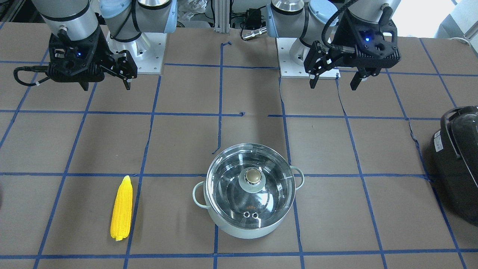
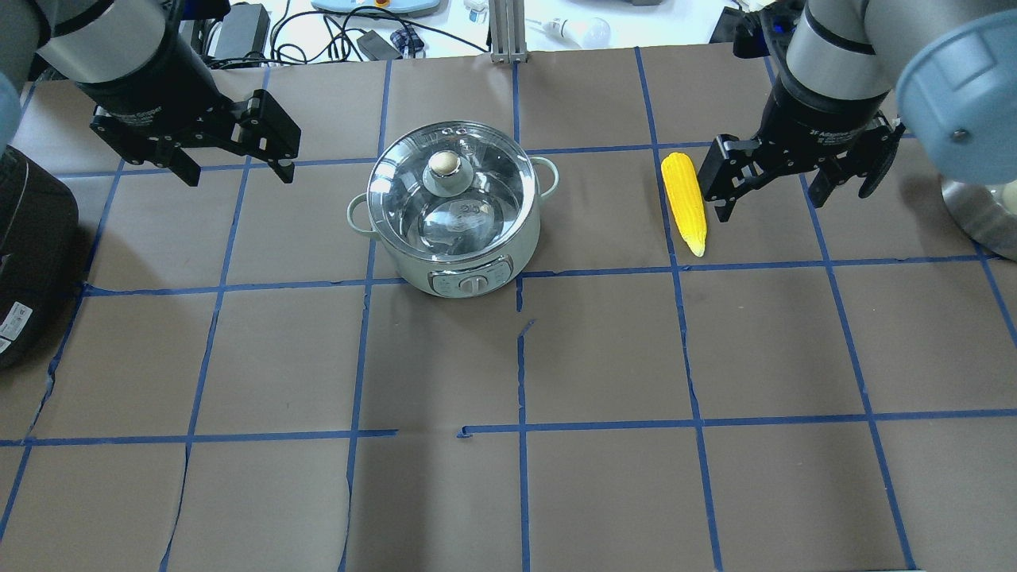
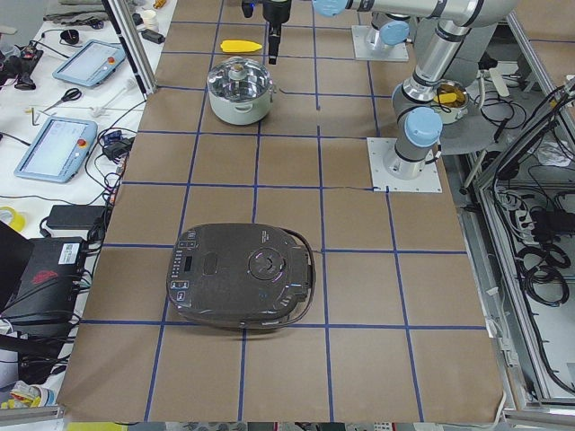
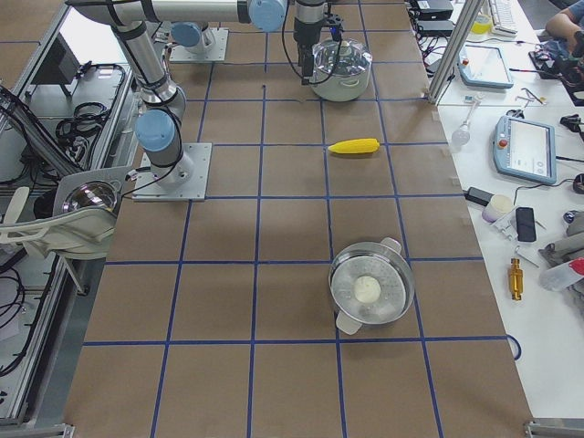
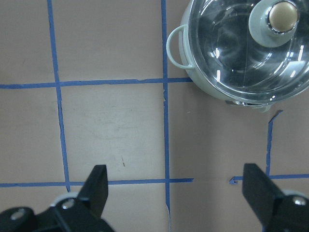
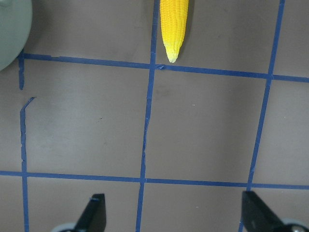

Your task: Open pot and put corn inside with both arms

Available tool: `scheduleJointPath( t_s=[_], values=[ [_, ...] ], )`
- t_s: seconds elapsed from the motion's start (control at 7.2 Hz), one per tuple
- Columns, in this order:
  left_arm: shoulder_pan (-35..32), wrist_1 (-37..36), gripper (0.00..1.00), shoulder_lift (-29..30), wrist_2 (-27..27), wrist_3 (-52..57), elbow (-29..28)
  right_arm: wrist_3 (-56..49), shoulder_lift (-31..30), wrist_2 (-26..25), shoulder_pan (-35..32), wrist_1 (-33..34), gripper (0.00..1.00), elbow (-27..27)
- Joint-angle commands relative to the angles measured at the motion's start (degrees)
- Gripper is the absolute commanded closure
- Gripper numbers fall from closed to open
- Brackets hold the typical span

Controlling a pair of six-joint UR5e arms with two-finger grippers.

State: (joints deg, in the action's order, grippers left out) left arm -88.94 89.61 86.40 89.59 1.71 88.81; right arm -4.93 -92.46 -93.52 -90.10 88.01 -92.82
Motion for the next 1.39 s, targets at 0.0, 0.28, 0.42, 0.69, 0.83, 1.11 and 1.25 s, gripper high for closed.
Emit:
scheduleJointPath(
  t_s=[0.0, 0.28, 0.42, 0.69, 0.83, 1.11, 1.25],
  values=[
    [0.0, 0.5, 0.00, 0.1, 0.1, 0.0, -0.1, 0.0, 0.0, -0.1, 0.0, 0.0, 0.00, 0.0],
    [0.0, 3.4, 0.00, 0.1, 0.3, 0.0, -0.8, -0.1, 0.0, -0.1, -0.1, 0.0, 0.00, -0.1],
    [0.0, 3.2, 0.00, 1.0, -0.1, 0.0, -1.0, 0.0, 0.0, -0.1, 0.0, 0.1, 0.00, 0.0],
    [-1.9, 0.8, 0.00, 5.8, -2.6, -2.0, -5.6, 0.0, 0.0, -0.1, 0.0, 0.1, 0.00, 0.0],
    [-3.4, -1.4, 0.01, 10.4, -6.9, -5.9, -10.4, 0.0, 0.0, 0.1, 0.0, 0.2, 0.00, 0.0],
    [-9.3, -11.0, 0.01, 20.7, -8.9, -13.9, -12.6, -0.2, 0.9, 1.1, 0.3, 5.1, 0.00, -0.4],
    [-11.0, -13.2, 0.01, 25.3, -5.8, -15.5, -13.0, -0.1, 3.5, 2.6, 0.4, 6.7, 0.00, -0.4]
  ],
)
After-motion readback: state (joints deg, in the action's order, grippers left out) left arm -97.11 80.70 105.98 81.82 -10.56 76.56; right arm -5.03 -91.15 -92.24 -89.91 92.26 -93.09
